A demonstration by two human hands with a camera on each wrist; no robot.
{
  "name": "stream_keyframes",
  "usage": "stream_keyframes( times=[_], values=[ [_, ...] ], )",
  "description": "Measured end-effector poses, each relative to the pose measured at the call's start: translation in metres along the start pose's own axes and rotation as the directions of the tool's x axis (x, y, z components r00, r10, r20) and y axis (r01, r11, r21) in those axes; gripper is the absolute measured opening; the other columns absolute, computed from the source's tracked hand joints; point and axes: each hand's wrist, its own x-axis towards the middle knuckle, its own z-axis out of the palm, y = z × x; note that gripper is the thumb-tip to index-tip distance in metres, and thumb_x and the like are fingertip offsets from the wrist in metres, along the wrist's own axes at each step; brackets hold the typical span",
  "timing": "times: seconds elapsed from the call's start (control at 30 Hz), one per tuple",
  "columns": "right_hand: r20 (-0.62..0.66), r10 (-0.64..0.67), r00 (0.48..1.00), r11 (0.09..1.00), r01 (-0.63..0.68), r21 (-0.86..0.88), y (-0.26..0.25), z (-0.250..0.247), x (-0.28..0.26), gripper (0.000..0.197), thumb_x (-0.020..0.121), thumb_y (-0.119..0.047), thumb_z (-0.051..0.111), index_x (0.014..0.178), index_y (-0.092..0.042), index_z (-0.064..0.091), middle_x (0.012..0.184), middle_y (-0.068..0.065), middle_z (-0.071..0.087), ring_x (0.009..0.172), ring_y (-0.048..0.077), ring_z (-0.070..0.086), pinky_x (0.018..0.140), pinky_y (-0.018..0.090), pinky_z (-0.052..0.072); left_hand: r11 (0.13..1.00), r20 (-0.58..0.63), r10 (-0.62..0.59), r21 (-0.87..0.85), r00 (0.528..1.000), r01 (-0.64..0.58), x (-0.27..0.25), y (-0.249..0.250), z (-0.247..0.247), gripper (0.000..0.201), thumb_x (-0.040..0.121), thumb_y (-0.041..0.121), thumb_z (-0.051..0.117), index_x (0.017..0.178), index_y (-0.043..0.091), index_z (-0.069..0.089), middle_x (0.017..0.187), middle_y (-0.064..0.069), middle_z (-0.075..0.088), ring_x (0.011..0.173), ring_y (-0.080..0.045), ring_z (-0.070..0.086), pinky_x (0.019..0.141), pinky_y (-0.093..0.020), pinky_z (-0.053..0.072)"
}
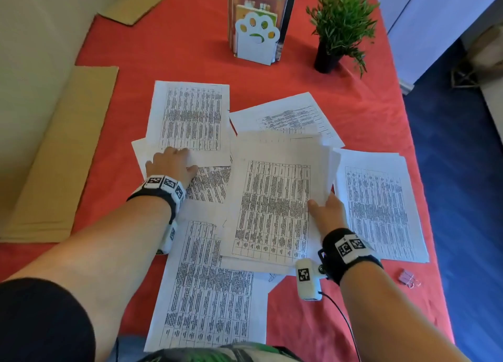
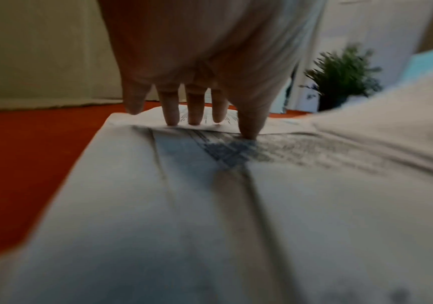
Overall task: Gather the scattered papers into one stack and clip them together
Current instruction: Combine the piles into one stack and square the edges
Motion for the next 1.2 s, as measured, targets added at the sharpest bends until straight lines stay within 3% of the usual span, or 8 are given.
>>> stream_keyframes(
  times=[0.23, 0.37, 0.5, 0.6, 0.73, 0.93, 1.1, 1.2],
  values=[
    [0.044, 0.052, 0.998, 0.980, -0.060, 0.191, -0.003, -0.004, 0.005, 0.040, 0.091, -0.007, 0.060, 0.130, -0.006, 0.051, 0.103, 0.009, 0.066, 0.101, 0.030, 0.062, 0.094, 0.043, 0.049, 0.998, -0.015, 0.016, -0.061, 1.000, -0.017, -0.005, 0.004, -0.002, 0.042, 0.090, 0.038, 0.055, 0.129, 0.021, 0.051, 0.117, -0.012, 0.055, 0.109, -0.037, 0.055, 0.097, -0.052, 0.040],
    [0.058, 0.084, 0.995, 0.967, -0.096, 0.238, -0.005, 0.004, 0.005, 0.042, 0.090, -0.007, 0.062, 0.131, -0.007, 0.051, 0.115, 0.015, 0.066, 0.110, 0.035, 0.061, 0.102, 0.053, 0.045, 0.987, -0.072, 0.100, -0.121, 0.992, -0.108, -0.024, 0.007, 0.002, 0.030, 0.093, 0.036, 0.045, 0.115, 0.025, 0.063, 0.109, -0.011, 0.067, 0.092, -0.033, 0.064, 0.078, -0.036, 0.048],
    [0.093, 0.071, 0.993, 0.983, -0.086, 0.164, -0.003, 0.012, 0.003, 0.025, 0.091, -0.009, 0.061, 0.114, -0.014, 0.053, 0.100, 0.003, 0.065, 0.099, 0.025, 0.062, 0.092, 0.038, 0.049, 0.957, -0.117, -0.133, -0.272, 0.984, 0.097, -0.032, -0.005, 0.002, 0.045, 0.080, 0.040, 0.068, 0.119, 0.018, 0.062, 0.122, -0.017, 0.052, 0.107, -0.038, 0.054, 0.087, -0.043, 0.049],
    [0.117, 0.053, 0.992, 0.997, -0.060, 0.052, -0.003, 0.018, -0.002, 0.029, 0.093, -0.010, 0.057, 0.121, -0.012, 0.053, 0.097, 0.002, 0.063, 0.090, 0.020, 0.062, 0.075, 0.029, 0.051, 0.888, 0.071, -0.263, -0.373, 0.962, 0.270, -0.022, -0.013, -0.007, 0.065, 0.067, 0.029, 0.082, 0.125, 0.020, 0.054, 0.135, -0.014, 0.034, 0.116, -0.037, 0.049, 0.096, -0.037, 0.046],
    [0.106, 0.082, 0.991, 0.996, -0.084, 0.018, -0.001, 0.024, -0.005, 0.029, 0.092, -0.012, 0.059, 0.120, -0.010, 0.054, 0.105, 0.007, 0.065, 0.098, 0.027, 0.064, 0.084, 0.036, 0.052, 0.840, 0.269, -0.253, -0.415, 0.929, 0.349, -0.007, -0.013, -0.018, 0.072, 0.063, 0.008, 0.080, 0.127, 0.019, 0.050, 0.134, -0.013, 0.035, 0.108, -0.036, 0.055, 0.084, -0.034, 0.050],
    [0.108, 0.105, 0.989, 0.953, -0.131, 0.273, -0.018, 0.021, -0.001, 0.018, 0.090, -0.010, 0.064, 0.105, -0.013, 0.055, 0.114, 0.009, 0.065, 0.108, 0.028, 0.059, 0.102, 0.043, 0.043, 0.862, -0.265, -0.113, -0.506, 0.958, -0.038, -0.017, -0.020, -0.016, 0.034, 0.082, -0.007, 0.054, 0.108, 0.005, 0.071, 0.118, -0.020, 0.063, 0.106, -0.037, 0.061, 0.088, -0.035, 0.047],
    [0.152, 0.068, 0.986, 0.904, -0.126, 0.409, -0.011, 0.027, 0.017, 0.108, 0.052, -0.044, 0.087, 0.141, -0.009, 0.038, 0.144, 0.013, 0.049, 0.133, 0.034, 0.046, 0.110, 0.063, 0.033, 0.793, -0.591, -0.112, -0.538, 0.799, -0.287, -0.041, -0.037, -0.042, 0.041, 0.084, -0.013, 0.048, 0.115, 0.006, 0.067, 0.121, -0.011, 0.063, 0.111, -0.018, 0.057, 0.099, -0.012, 0.035],
    [0.170, 0.039, 0.985, 0.870, -0.117, 0.479, -0.007, 0.026, 0.023, 0.103, 0.050, -0.045, 0.090, 0.137, -0.012, 0.045, 0.138, 0.010, 0.056, 0.130, 0.034, 0.049, 0.110, 0.062, 0.032, 0.786, -0.748, -0.127, -0.476, 0.651, -0.394, -0.059, -0.045, -0.065, 0.036, 0.085, -0.009, 0.044, 0.112, 0.001, 0.067, 0.112, -0.011, 0.062, 0.104, -0.011, 0.055, 0.096, -0.004, 0.033]
  ],
)
